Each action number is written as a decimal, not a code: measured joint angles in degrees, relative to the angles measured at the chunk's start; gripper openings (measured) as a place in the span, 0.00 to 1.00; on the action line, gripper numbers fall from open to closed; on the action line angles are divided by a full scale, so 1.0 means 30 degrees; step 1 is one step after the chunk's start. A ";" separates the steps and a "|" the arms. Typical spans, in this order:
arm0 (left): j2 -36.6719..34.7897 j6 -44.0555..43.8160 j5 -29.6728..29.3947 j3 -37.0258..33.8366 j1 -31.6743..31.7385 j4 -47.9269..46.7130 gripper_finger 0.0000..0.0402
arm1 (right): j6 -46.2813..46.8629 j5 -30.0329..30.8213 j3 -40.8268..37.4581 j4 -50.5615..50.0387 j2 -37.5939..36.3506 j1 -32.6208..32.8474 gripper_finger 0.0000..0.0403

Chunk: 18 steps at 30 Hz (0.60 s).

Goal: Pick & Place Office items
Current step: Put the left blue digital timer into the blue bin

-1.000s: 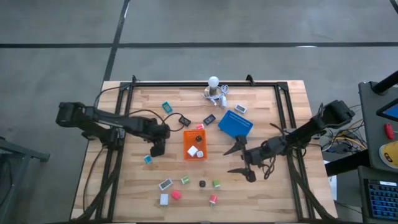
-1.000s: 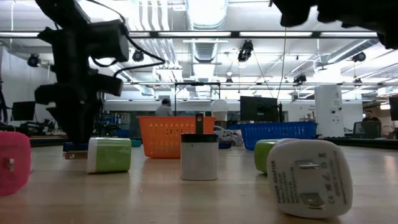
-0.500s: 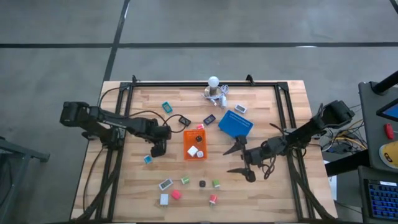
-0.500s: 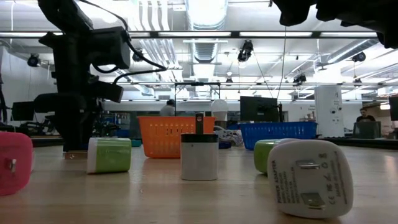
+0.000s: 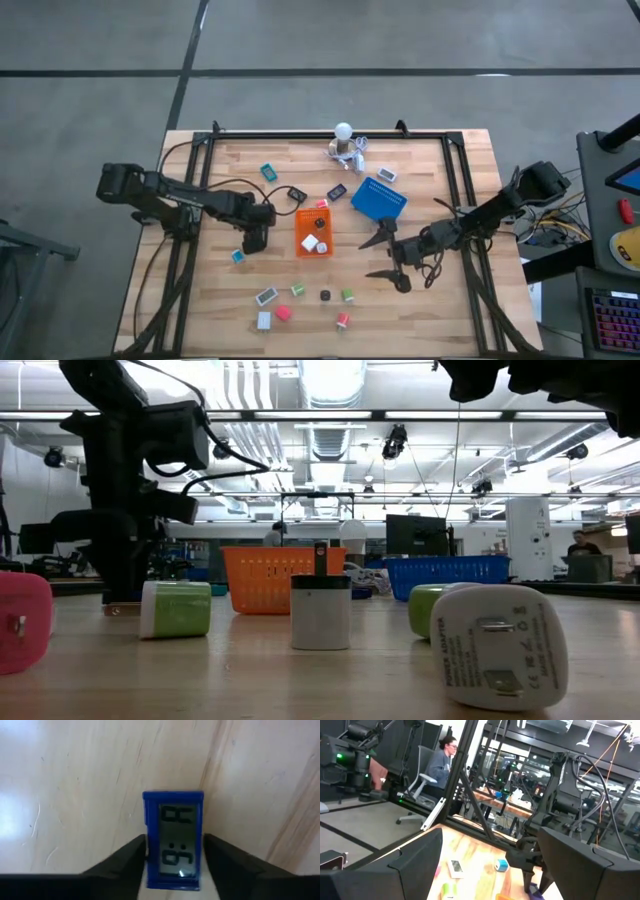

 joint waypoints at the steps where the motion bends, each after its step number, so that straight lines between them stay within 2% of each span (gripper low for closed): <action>1: 0.0000 0.0088 -0.0101 0.0000 0.0000 -0.0012 0.41 | 0.0000 -0.0007 0.0000 0.0000 0.0000 0.0000 0.81; 3: 0.0000 0.0179 -0.0495 -0.0015 0.0015 -0.0046 0.32 | 0.0000 -0.0007 0.0000 0.0000 0.0000 0.0000 0.81; 18: -0.0030 0.0665 -0.0128 -0.0056 0.0036 0.0107 0.32 | 0.0000 -0.0036 -0.0005 -0.0022 0.0000 0.0000 0.81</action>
